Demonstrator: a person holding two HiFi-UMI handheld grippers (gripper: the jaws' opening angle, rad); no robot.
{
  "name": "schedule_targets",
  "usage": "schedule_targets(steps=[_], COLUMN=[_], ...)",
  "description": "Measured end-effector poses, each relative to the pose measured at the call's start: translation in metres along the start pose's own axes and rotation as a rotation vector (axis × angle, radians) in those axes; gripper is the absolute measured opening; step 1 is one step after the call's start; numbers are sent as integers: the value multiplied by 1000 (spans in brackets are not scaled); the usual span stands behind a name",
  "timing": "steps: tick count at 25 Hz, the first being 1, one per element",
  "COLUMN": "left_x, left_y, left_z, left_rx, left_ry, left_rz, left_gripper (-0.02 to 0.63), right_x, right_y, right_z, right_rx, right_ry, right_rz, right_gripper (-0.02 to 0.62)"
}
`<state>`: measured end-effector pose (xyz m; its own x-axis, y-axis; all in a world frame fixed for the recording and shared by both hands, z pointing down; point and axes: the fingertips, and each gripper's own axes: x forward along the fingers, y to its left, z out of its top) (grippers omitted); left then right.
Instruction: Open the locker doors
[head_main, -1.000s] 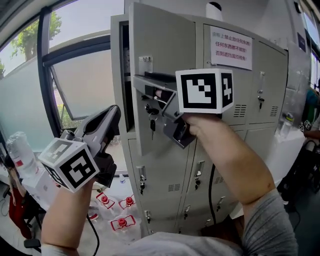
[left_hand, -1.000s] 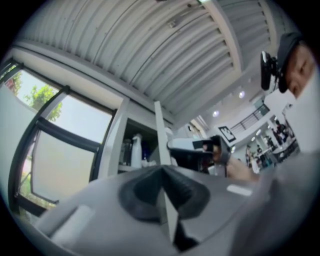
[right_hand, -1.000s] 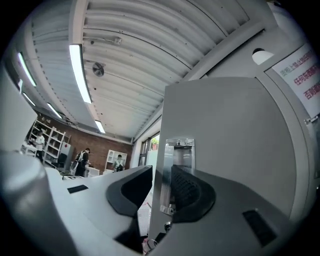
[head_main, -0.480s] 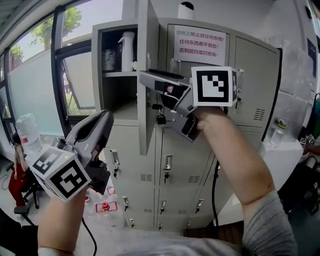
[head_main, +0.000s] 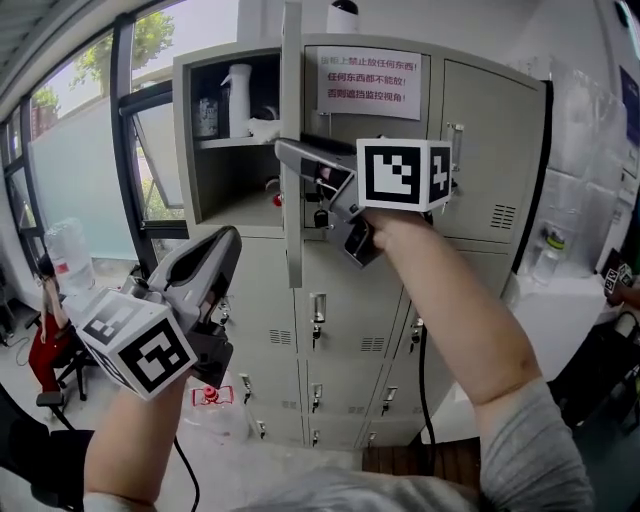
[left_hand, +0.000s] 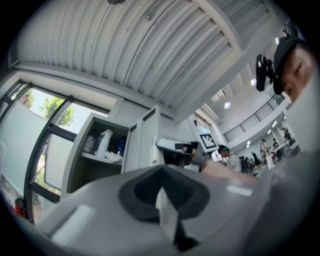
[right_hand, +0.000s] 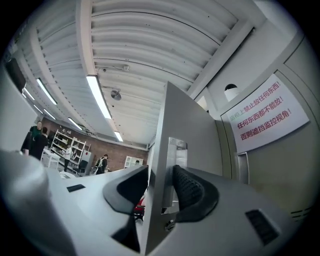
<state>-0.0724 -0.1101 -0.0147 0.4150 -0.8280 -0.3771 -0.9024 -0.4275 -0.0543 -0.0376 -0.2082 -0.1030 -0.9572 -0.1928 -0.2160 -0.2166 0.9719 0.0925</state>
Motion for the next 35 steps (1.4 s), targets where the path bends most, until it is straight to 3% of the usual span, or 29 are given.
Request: schedule_targets(steps=[4,8,14,19,23,26,29,35], left_x=[-2,-1,-1,-4,-3,0,9,29], left_y=[-4,-10,-18,-36,-62,-87,-105,-126], left_z=[-6,-14,-31,-62,-94,-120,-139,-158], left_rx=[-10,-16,-28,-47,-115,-128,-171,-229], left_ry=[6,22,47,69,66,89,124,157], left_rz=[3,-8,-30,-62,-121,-187,-228,-311], left_gripper=[5,5,5,5,5,2,2,5], right_x=[-10,-25,-58,-120,-169,-198,-220,-240], right_y=[-2,-12,-13,23,30,24,14,0], right_z=[0,-1,-15,-68,-135,-176,-193,-190], right_rx=[-38,-30,-115,-112,-76,8,62,46], right_ry=[-16,-41,-53,-44,22,54,73,72], right_rz=[-30,-61,-140,-127,-212,-270,-321,-421], right_gripper=[190,193,198,174,138,137,135,135])
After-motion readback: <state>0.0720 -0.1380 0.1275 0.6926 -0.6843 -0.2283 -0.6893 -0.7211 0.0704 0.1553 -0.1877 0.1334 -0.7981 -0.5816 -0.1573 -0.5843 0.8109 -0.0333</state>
